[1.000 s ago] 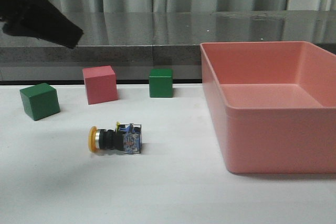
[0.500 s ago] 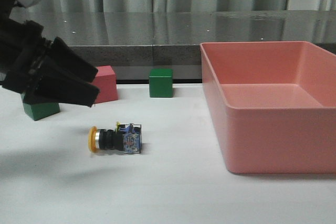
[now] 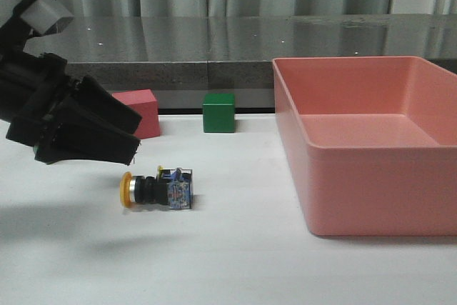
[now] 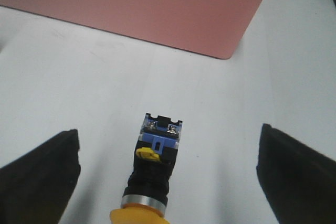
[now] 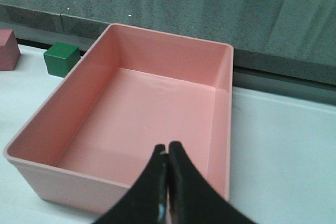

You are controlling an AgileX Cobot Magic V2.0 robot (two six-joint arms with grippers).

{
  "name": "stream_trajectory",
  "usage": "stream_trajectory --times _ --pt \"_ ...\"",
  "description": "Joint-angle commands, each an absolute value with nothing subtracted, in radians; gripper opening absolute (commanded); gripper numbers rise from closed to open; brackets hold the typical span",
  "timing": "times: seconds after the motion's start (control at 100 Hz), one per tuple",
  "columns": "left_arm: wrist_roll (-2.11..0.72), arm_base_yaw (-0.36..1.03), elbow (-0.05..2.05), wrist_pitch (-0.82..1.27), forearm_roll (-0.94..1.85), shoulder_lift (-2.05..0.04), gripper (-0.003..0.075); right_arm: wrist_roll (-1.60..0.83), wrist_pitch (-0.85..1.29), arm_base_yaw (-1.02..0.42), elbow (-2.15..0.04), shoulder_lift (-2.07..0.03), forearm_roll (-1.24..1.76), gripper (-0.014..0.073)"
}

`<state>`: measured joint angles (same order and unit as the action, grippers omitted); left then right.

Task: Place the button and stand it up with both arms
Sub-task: 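Move the left gripper down toward the button lying on the table, then grasp the button body with the left gripper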

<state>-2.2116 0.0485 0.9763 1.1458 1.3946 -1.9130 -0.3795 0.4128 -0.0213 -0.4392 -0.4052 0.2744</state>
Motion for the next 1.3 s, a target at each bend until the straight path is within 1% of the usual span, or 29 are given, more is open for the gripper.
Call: stream_trajectory --times 0.0,0.33,0.66,0.86,1.29 --pt "-2.214 0.045 1.0 1.194 1.454 -1.873 0.0638 -0.383 0.343 -0.015 -0.463 -0.411 0.288 -0.006" --pt "-2.345 0.045 1.0 1.156 1.456 -1.873 0.0638 -0.383 0.343 -0.015 -0.463 -0.411 0.288 -0.006" --pt "-2.395 0.065 1.0 1.137 1.456 -1.874 0.0638 -0.383 0.343 -0.015 -0.463 -0.411 0.288 -0.006" --pt "-2.429 0.086 1.0 1.077 1.456 -1.874 0.0638 -0.383 0.343 -0.015 -0.463 -0.411 0.288 -0.006" --pt "-2.457 0.088 1.0 1.13 1.52 -2.025 0.0638 -0.383 0.343 -0.015 -0.463 -0.411 0.288 -0.006"
